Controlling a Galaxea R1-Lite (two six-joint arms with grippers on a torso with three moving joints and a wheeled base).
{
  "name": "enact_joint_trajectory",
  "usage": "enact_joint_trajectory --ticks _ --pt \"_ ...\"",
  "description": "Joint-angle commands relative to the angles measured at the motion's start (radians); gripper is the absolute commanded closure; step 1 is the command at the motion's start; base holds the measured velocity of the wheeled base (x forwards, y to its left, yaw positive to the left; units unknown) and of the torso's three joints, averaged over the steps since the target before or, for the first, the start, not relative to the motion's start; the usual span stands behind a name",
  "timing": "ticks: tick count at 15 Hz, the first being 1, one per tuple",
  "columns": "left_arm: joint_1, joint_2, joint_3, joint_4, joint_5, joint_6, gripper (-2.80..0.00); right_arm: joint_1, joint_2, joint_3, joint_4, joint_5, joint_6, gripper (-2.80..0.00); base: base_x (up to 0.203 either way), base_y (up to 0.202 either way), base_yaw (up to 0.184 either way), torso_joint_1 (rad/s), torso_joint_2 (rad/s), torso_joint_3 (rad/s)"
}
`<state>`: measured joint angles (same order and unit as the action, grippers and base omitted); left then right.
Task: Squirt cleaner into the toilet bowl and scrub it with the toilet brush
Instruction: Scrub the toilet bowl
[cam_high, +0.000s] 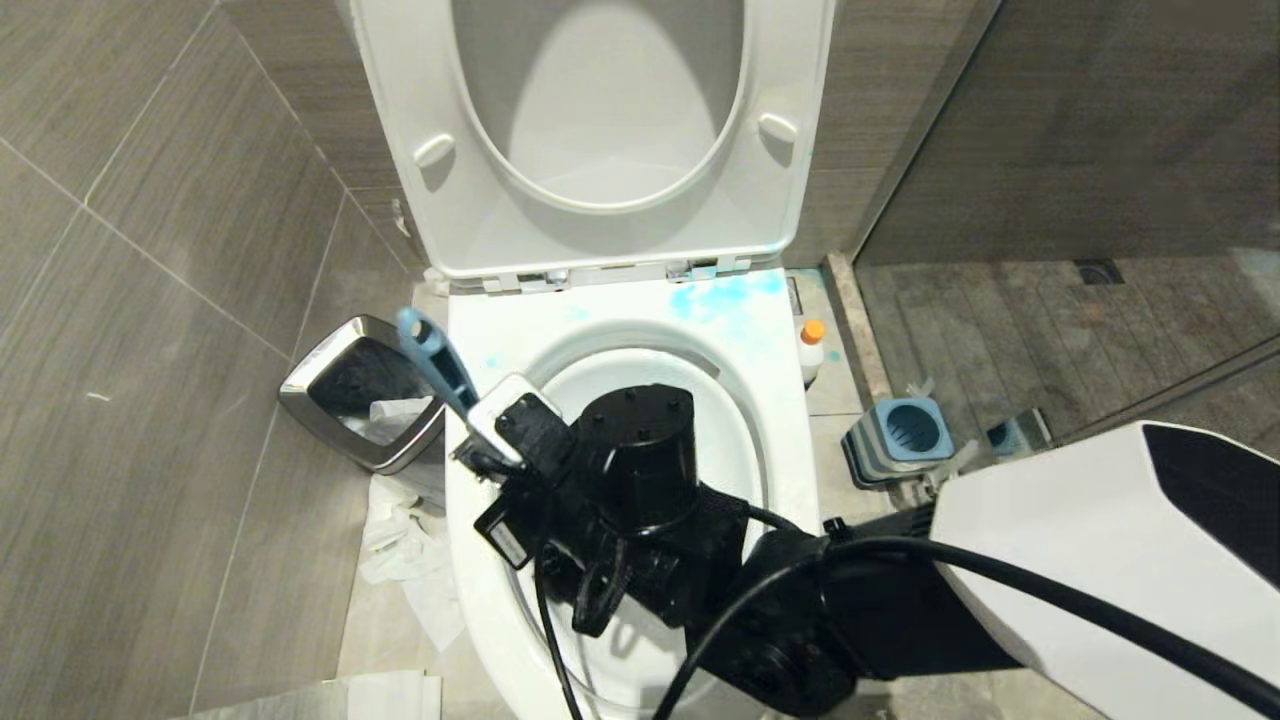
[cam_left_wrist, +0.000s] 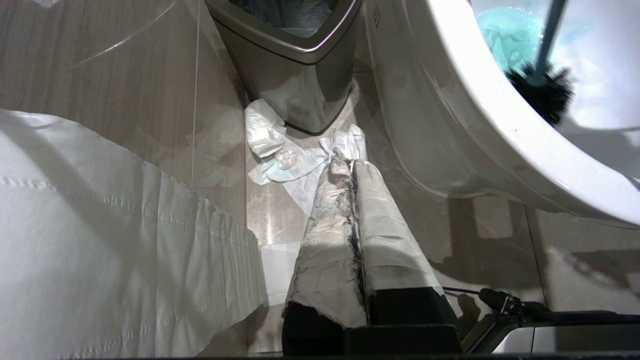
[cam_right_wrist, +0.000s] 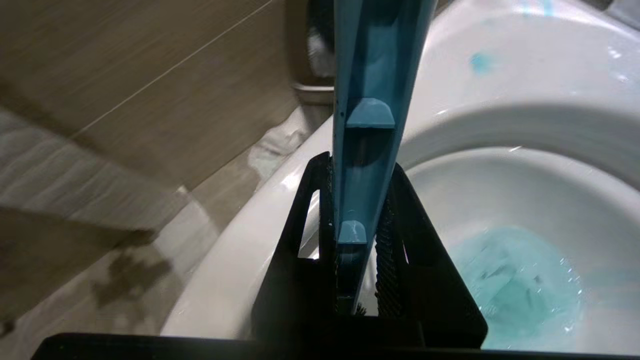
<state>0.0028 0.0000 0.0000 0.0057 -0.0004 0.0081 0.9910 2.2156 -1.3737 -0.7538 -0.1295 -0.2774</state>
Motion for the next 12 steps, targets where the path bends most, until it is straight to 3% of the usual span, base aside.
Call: enact_joint_trajectory --ticks 1,4,9,12 --pt "0.000 0.002 0.000 0.000 0.000 0.000 0.00 0.047 -0.127 0.145 -0.004 -0.001 -0.002 0.00 0.000 0.000 0.000 0.000 0.00 0.000" --pt "0.000 0.002 0.000 0.000 -0.001 0.000 0.00 0.042 -0.260 0.313 -0.002 -0.001 -0.001 0.00 0.000 0.000 0.000 0.000 0.00 0.000" --pt "0.000 0.002 0.000 0.000 -0.001 0.000 0.00 -0.099 -0.437 0.543 0.003 -0.001 -0.003 0.00 0.000 0.000 0.000 0.000 0.00 0.000" --pt "0.000 0.002 0.000 0.000 -0.001 0.000 0.00 -0.192 -0.476 0.584 0.008 0.000 -0.006 0.00 0.000 0.000 0.000 0.000 0.00 0.000"
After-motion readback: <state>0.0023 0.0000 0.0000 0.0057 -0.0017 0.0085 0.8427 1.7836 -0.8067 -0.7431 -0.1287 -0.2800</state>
